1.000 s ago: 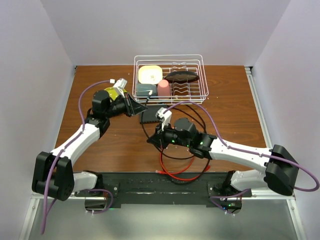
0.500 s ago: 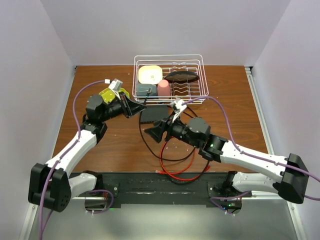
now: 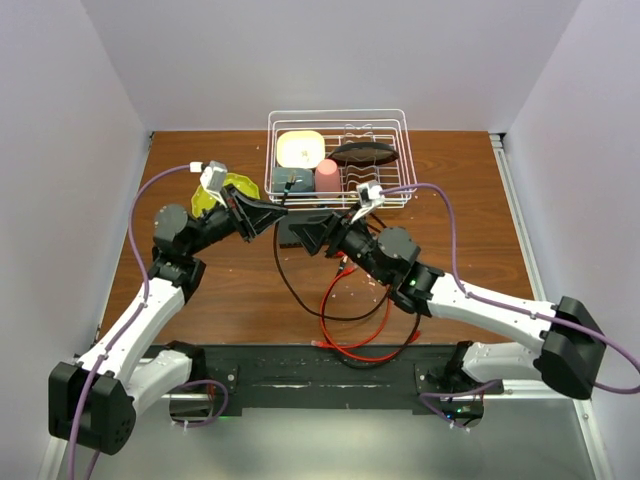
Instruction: Insert the plug into the switch port
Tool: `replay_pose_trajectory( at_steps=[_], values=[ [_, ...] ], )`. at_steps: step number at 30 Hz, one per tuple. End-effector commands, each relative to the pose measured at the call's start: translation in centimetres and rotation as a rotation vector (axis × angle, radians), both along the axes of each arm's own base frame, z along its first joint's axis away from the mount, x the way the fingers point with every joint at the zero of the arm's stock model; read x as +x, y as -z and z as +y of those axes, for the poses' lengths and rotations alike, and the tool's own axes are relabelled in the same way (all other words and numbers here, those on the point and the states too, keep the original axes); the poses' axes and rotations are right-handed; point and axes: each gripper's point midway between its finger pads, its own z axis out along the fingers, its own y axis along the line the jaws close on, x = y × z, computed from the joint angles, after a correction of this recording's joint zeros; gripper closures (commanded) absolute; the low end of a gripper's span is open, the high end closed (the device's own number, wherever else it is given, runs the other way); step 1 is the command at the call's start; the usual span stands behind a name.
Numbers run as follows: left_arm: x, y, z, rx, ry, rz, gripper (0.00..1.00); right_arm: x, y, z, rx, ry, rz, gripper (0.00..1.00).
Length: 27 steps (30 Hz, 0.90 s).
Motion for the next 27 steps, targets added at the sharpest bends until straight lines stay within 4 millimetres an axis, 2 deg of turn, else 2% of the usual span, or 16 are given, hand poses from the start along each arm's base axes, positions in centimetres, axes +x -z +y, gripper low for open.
replay_pose_trajectory(
  at_steps=[1, 6, 10, 24, 27],
  values=[
    [-0.8, -1.5, -0.1, -0.003, 0.019, -0.068, 1.0, 0.2, -7.1, 1.0, 0.158, -0.039, -0.124, 0.36],
    [-1.0, -1.8, 0.0, 0.0, 0.018, -0.081, 1.0, 0.4, -8.7, 1.2, 0.186, -0.038, -0.159, 0.37],
    [-1.1, -1.8, -0.1, -0.003, 0.028, -0.082, 1.0, 1.1, -9.1, 1.1, 0.187, -0.015, -0.158, 0.38],
    [-1.4, -2.2, -0.1, 0.002, 0.03, -0.097, 1.0, 3.1, -7.5, 2.0, 0.208, -0.019, -0.115, 0.5],
    [-1.3, -2.2, 0.0, 0.0, 0.026, -0.094, 1.0, 3.1, -7.4, 2.2, 0.218, -0.033, -0.113, 0.57]
  ],
)
